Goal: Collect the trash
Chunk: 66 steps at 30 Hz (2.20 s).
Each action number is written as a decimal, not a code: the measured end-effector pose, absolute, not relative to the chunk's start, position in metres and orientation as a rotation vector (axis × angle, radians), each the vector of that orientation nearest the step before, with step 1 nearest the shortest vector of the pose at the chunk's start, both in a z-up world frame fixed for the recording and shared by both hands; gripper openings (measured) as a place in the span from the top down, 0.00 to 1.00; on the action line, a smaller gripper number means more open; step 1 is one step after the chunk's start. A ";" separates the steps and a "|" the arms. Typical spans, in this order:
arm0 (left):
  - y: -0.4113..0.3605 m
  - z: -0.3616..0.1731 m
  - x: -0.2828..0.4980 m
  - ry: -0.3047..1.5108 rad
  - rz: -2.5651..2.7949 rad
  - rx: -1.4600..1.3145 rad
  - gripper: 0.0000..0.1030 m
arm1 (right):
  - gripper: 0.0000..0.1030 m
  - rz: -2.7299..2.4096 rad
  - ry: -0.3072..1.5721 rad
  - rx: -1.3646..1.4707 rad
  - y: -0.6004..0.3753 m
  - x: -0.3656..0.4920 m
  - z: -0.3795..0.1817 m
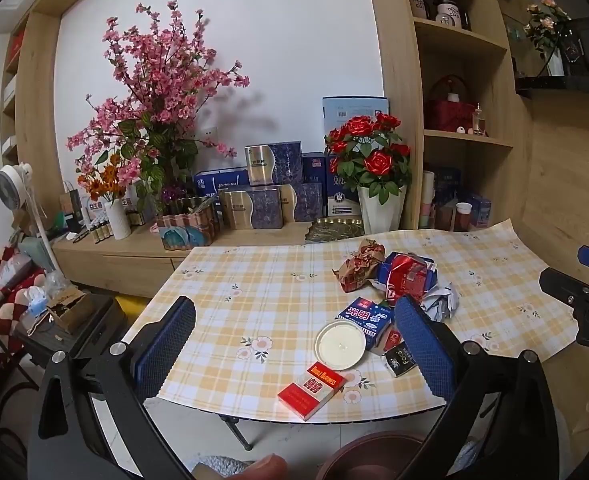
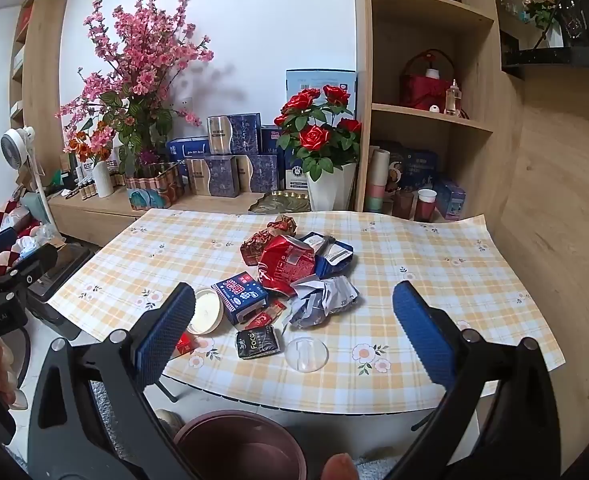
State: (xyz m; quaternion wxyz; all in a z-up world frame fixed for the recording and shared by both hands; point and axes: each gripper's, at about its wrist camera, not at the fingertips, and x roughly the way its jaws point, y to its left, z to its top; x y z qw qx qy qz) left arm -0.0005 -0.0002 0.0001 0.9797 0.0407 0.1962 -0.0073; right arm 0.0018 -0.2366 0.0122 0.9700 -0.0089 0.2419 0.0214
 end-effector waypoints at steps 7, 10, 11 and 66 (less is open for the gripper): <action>-0.001 0.000 -0.001 0.389 -0.012 0.092 0.05 | 0.05 0.043 0.487 -0.017 -0.237 0.001 0.012; -0.001 0.000 -0.001 0.387 -0.010 0.094 0.05 | 0.05 0.043 0.486 -0.017 -0.237 0.001 0.012; 0.000 0.000 -0.001 0.388 -0.009 0.095 0.05 | 0.05 0.042 0.485 -0.017 -0.237 0.001 0.012; 0.004 0.006 -0.010 0.382 -0.007 0.108 0.05 | 0.05 0.038 0.476 -0.018 -0.241 -0.002 0.017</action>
